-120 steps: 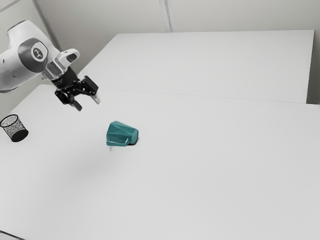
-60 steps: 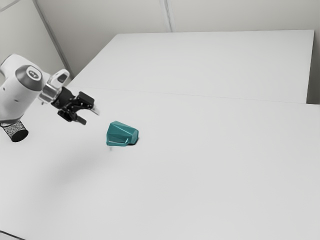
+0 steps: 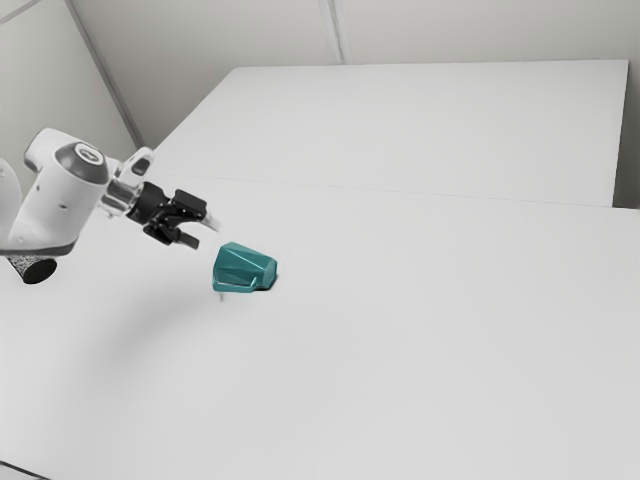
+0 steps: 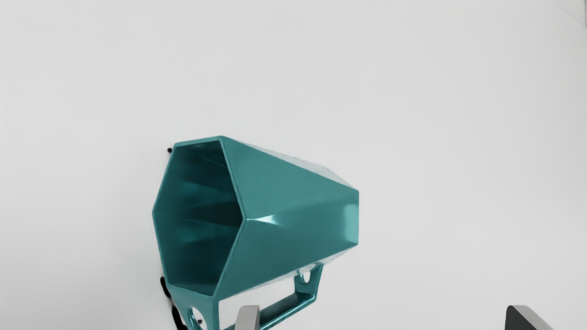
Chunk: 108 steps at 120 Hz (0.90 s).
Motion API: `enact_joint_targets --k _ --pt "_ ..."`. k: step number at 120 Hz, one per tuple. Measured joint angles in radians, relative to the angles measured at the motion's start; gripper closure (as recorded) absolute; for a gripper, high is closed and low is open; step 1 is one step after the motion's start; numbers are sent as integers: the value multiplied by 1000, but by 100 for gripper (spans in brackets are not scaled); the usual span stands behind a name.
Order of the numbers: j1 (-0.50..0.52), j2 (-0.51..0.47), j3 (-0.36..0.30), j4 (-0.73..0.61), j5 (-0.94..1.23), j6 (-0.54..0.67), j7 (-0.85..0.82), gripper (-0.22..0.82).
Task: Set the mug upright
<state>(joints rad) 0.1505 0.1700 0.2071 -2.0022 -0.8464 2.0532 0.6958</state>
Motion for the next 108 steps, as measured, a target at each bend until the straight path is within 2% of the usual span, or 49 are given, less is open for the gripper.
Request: enact_joint_targets --k 56,108 --pt "33 112 0 58 -50 -70 80 2" --pt "33 207 -5 135 -56 -76 110 2"
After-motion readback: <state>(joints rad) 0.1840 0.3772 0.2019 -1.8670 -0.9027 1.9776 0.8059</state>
